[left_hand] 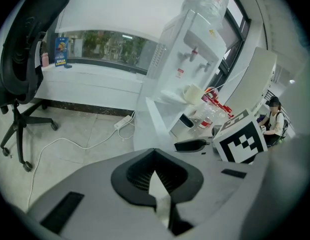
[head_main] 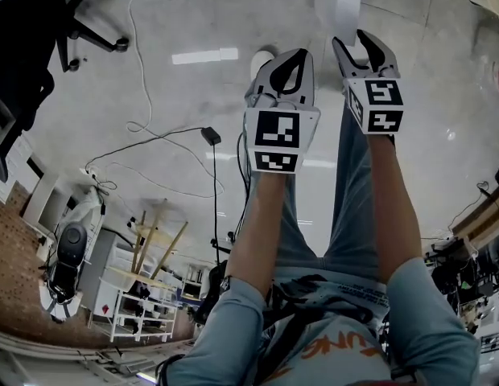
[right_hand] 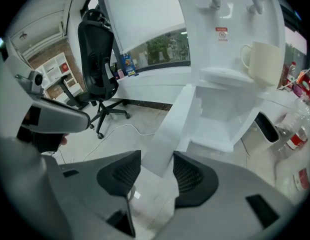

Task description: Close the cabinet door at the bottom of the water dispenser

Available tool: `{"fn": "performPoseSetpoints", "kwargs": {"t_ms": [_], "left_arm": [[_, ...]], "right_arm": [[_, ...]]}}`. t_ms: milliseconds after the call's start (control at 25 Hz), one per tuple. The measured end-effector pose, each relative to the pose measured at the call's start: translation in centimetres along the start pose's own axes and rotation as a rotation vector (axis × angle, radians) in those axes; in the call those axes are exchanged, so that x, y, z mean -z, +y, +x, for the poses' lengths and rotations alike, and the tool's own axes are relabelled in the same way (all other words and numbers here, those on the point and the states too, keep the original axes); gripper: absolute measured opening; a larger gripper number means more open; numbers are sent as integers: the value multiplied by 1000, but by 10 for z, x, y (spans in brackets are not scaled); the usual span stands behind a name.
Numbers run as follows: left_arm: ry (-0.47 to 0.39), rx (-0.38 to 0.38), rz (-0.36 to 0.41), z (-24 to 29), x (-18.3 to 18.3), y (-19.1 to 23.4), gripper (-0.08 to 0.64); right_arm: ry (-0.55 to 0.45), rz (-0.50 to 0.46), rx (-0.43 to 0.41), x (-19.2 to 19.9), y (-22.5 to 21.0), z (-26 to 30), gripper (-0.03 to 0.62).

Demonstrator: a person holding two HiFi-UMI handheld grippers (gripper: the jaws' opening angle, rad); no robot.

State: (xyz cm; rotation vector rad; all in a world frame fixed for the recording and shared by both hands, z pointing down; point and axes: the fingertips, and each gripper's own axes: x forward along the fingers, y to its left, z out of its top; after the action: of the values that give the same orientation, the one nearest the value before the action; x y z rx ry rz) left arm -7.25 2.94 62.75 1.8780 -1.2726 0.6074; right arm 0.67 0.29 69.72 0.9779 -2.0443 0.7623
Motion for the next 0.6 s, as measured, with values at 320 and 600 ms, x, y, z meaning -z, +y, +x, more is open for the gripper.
{"fn": "performPoseSetpoints", "kwargs": {"t_ms": [320,600], "left_arm": [[12,30,20,8,-3,-18,8],[25,52,41,19,-5,-34,8]], "right_arm": [[3,17,7,2,-7,-4,207],[3,31,47,10,-31,-16,193]]}}
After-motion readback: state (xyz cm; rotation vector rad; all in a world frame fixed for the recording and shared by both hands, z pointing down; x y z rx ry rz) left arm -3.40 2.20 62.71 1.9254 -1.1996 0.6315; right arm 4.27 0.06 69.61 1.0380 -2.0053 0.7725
